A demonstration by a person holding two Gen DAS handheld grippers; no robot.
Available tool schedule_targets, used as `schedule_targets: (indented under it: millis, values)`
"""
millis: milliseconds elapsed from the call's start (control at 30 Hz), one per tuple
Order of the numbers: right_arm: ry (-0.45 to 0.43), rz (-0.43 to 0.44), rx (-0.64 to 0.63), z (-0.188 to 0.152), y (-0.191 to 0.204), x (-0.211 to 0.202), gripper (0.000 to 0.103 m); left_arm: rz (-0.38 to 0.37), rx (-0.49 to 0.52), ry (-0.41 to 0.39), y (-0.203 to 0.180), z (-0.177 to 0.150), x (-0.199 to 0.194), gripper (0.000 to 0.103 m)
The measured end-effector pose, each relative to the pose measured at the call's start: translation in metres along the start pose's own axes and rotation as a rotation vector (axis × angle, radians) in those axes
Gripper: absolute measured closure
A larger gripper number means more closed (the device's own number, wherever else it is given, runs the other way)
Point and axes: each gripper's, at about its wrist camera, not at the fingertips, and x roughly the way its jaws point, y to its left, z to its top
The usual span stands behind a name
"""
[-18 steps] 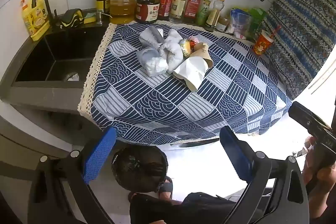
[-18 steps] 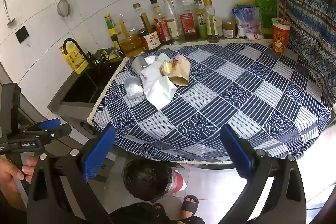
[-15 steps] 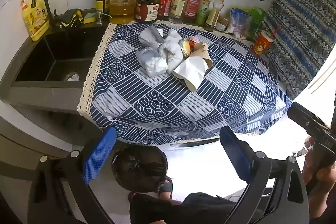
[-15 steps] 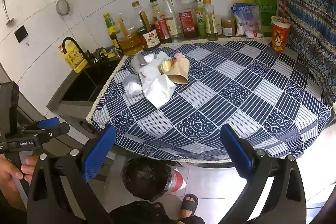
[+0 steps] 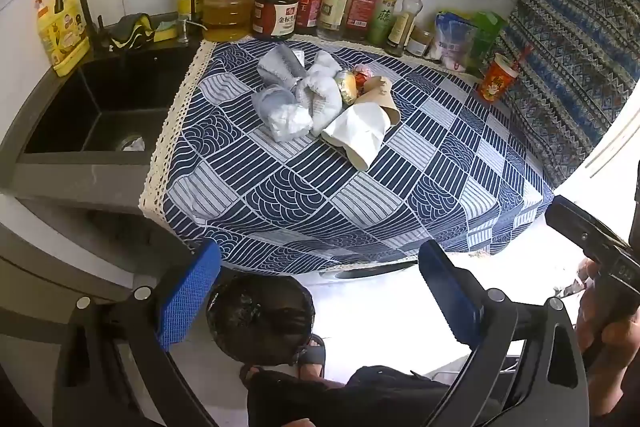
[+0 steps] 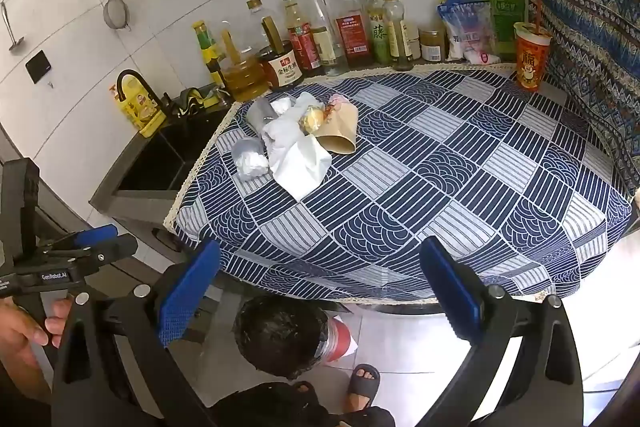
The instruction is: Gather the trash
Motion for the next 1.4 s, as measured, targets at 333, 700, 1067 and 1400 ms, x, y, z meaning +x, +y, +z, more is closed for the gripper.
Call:
schedule_targets:
  millis: [333, 700, 1067, 1400]
  values:
    - [0.011, 0.015, -0.011, 0.002, 0.001, 0.005, 0.004, 0.006, -0.003, 0.012, -0.003, 0.003, 0.005, 0.007]
    - [0.018, 0.019, -0.024, 0.005, 0.003, 0.008, 0.004, 0.004, -0.014, 0.015, 0.0, 0.005, 0.006, 0.007]
    - [0.022, 0.019, -0.023, 0.005, 0.001, 0.009, 0.004, 0.005, -0.009, 0.012, 0.0, 0.004, 0.007, 0.007]
    - [0.029, 0.015, -0.025, 0.004, 0.004, 0.012, 0.004, 0.003, -0.014, 0.013, -0.001, 0.003, 0.008, 0.007]
